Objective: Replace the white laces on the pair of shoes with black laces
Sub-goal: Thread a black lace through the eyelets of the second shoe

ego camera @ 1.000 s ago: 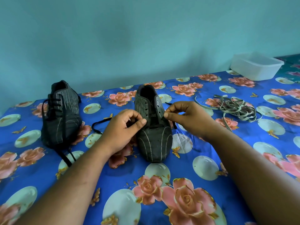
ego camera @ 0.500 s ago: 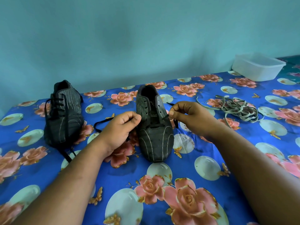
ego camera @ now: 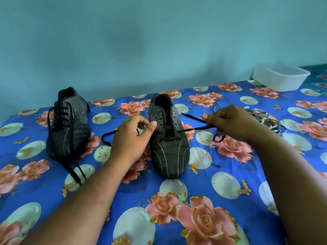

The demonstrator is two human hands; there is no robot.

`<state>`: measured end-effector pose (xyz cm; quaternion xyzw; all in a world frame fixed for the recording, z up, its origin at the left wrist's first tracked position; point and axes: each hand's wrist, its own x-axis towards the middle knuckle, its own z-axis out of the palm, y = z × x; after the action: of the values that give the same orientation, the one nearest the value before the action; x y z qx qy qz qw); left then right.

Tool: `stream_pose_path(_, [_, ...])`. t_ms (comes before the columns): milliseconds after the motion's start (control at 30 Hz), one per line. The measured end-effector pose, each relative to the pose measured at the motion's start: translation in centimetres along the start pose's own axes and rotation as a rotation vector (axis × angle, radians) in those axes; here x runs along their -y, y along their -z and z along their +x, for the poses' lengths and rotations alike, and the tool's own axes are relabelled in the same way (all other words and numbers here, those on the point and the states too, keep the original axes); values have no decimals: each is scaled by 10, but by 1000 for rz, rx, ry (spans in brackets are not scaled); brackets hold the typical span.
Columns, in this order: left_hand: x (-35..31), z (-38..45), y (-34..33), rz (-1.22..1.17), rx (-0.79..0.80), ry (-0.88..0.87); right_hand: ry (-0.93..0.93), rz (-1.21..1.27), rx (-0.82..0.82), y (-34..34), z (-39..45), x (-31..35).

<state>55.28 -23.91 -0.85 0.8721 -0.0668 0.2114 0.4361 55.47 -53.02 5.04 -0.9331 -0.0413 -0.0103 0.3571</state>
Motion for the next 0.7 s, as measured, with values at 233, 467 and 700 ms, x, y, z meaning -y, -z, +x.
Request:
stream_pose_path(233, [-18, -10, -13, 16, -4, -10, 24, -332, -214, -36, 21, -20])
stream_pose_path(467, [-29, -14, -12, 53, 10, 67, -88, -583, -158, -56, 32, -17])
stream_pose_path(700, [-34, -14, -10, 89, -36, 97, -141, -617, -97, -42, 17, -10])
